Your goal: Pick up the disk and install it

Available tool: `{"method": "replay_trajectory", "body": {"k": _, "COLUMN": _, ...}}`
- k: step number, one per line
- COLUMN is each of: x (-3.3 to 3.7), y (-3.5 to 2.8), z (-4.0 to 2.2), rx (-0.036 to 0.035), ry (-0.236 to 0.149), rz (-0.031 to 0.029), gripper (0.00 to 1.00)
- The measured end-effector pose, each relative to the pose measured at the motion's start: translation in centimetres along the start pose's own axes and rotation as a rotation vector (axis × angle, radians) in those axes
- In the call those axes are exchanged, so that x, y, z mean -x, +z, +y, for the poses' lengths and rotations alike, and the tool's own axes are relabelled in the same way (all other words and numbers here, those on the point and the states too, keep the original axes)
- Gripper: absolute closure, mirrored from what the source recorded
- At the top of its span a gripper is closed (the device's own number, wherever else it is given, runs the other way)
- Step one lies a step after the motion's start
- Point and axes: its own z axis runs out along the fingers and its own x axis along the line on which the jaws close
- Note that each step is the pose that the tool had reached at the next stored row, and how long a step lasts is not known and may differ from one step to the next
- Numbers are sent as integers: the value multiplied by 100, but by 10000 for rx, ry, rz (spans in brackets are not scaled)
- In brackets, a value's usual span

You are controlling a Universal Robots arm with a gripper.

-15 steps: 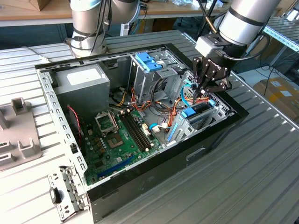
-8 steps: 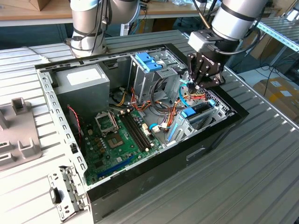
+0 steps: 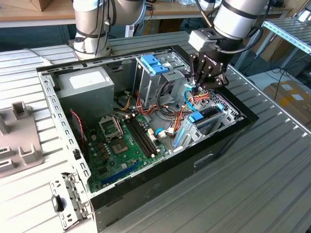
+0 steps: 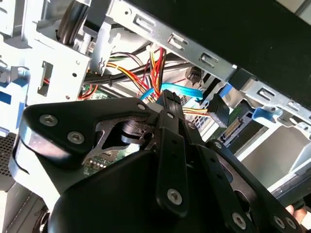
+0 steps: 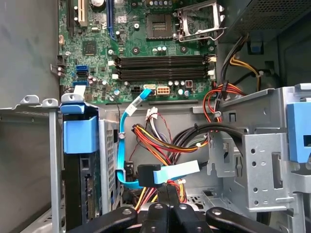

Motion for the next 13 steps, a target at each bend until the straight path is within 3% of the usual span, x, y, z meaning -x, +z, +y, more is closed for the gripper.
{"method": "replay_trajectory", "body": {"k": 3, "x": 1, "y": -45, "z": 8, "rx": -12, "ry": -2, "rz": -3, "gripper": 89}}
{"method": "replay_trajectory", "body": {"k": 9, "x": 0, "y": -215, "z": 18, "rx": -12, "ry": 0, "rz": -1, "gripper": 89}}
{"method": "replay_trajectory", "body": {"k": 13, "x": -13, "y": -222, "z": 15, "rx": 7, "ry": 0, "rz": 0, "gripper": 89}}
